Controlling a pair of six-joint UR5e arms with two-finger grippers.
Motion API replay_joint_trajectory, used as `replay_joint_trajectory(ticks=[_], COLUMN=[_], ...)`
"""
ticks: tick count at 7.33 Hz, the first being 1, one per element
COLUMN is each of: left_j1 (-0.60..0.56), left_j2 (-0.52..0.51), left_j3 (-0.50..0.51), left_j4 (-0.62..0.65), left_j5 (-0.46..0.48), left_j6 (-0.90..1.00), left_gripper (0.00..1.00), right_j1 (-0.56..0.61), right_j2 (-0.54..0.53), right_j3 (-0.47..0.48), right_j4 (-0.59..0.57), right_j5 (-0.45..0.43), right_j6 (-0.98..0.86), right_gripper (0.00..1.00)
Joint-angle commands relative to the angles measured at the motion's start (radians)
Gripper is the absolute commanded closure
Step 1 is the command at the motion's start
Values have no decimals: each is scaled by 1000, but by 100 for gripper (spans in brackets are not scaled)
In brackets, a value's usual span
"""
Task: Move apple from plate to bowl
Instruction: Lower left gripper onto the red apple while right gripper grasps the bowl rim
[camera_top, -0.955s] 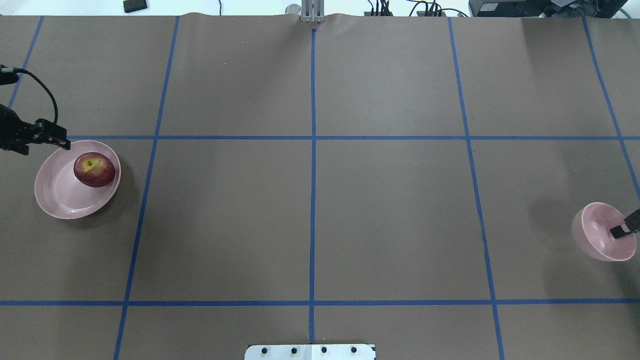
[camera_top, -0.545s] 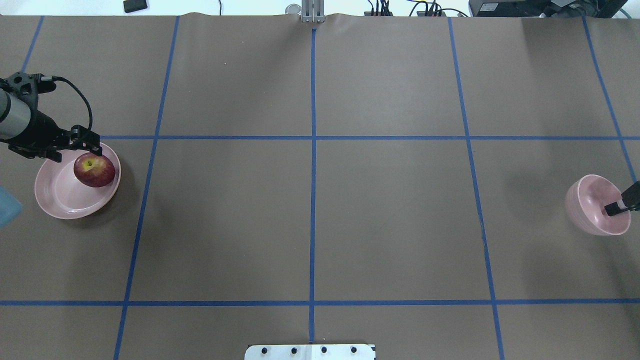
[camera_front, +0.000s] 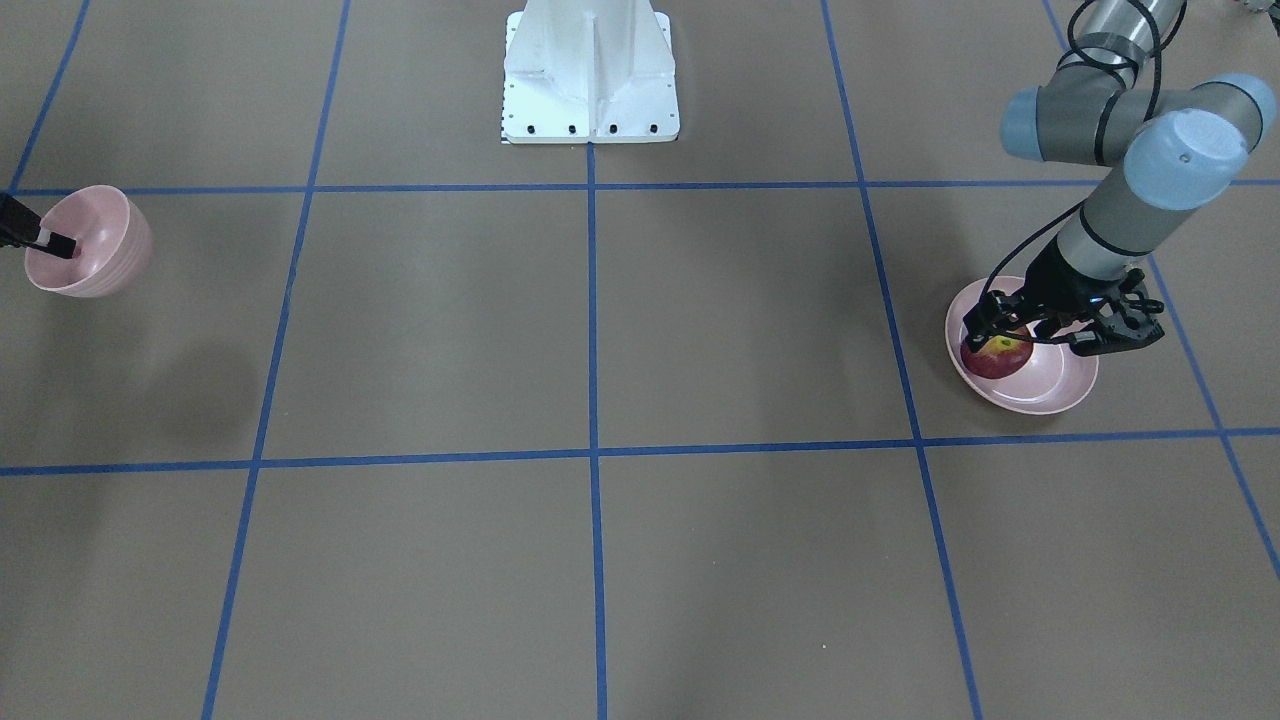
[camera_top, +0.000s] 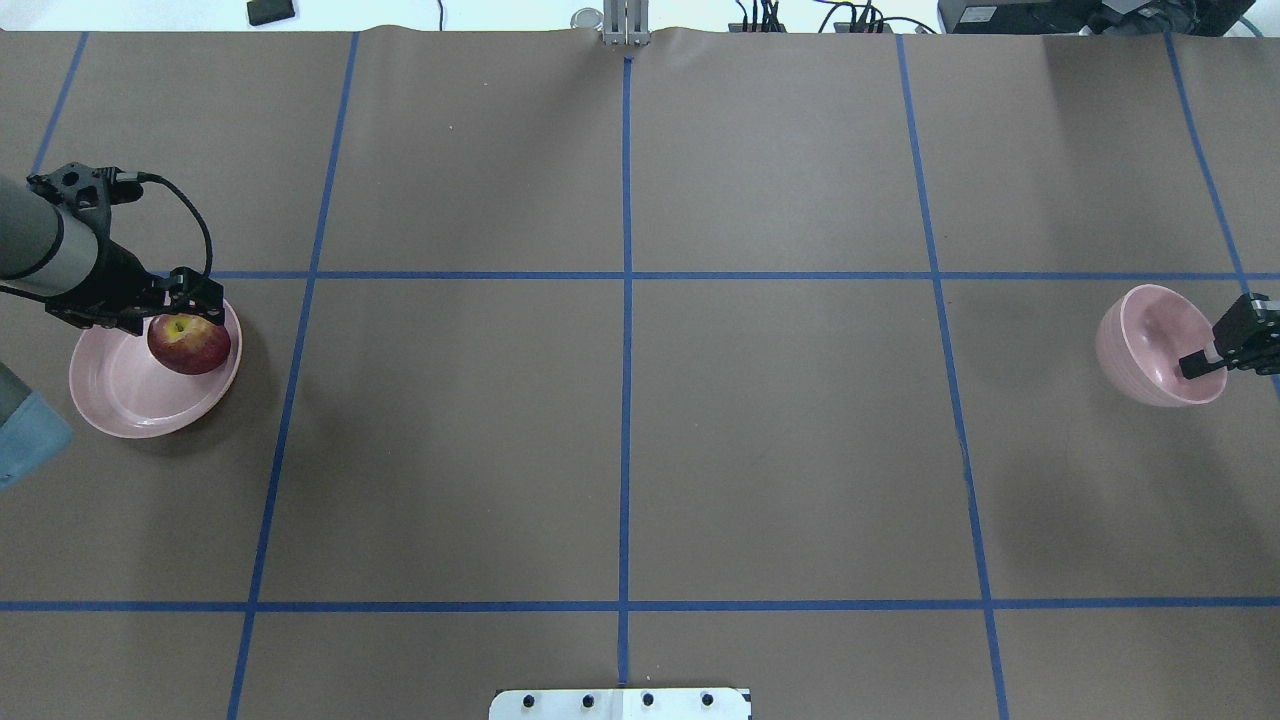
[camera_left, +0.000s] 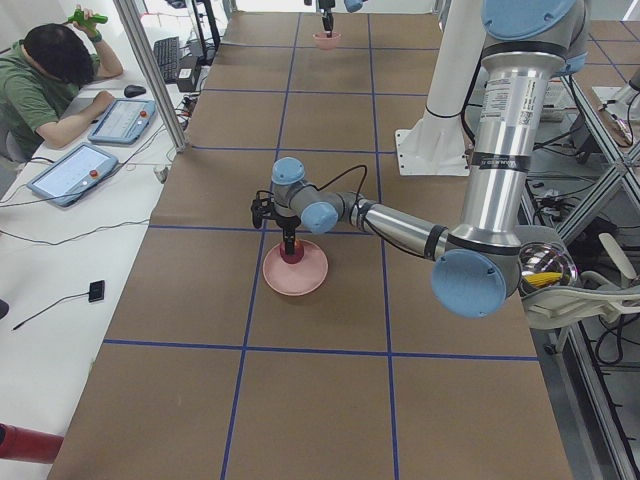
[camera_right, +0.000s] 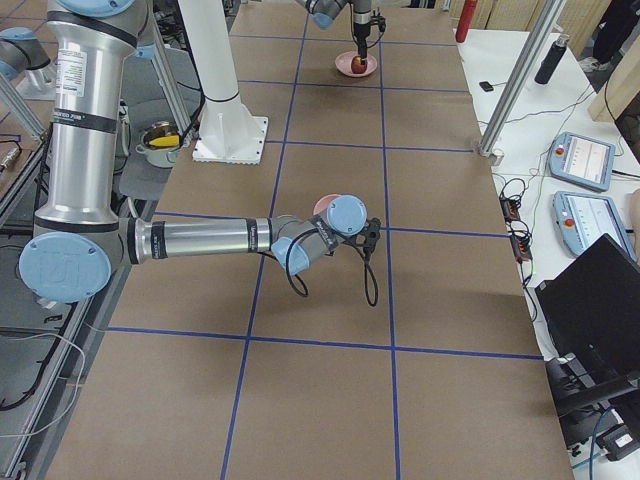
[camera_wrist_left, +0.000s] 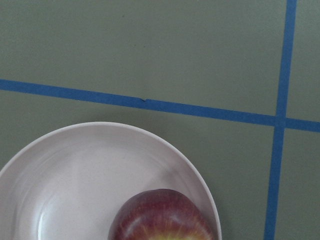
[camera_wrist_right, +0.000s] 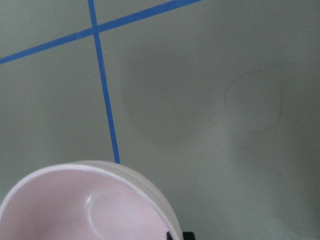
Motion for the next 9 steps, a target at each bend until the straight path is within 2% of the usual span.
replay_joint_trajectory(ticks=[1, 4, 7, 8, 9], left_j1=[11, 29, 39, 39, 37], left_j2=[0, -3, 5, 8, 10], left_j3=[11, 28, 28, 31, 28], left_j4=[1, 0, 0, 1, 3], left_j5=[19, 25, 25, 24, 21], left_j6=[2, 2, 0, -3, -9], left_gripper=[2, 2, 5, 18, 57], right_j1=[-9, -14, -89, -99, -113], right_j2=[44, 73, 146, 163, 175], right_j3=[10, 11, 10, 11, 11], right_j4=[0, -3, -3, -3, -8], right_j5=[-1, -3, -59, -66, -79], right_j6=[124, 149, 262, 269, 270], right_gripper=[100, 100, 100, 100, 100])
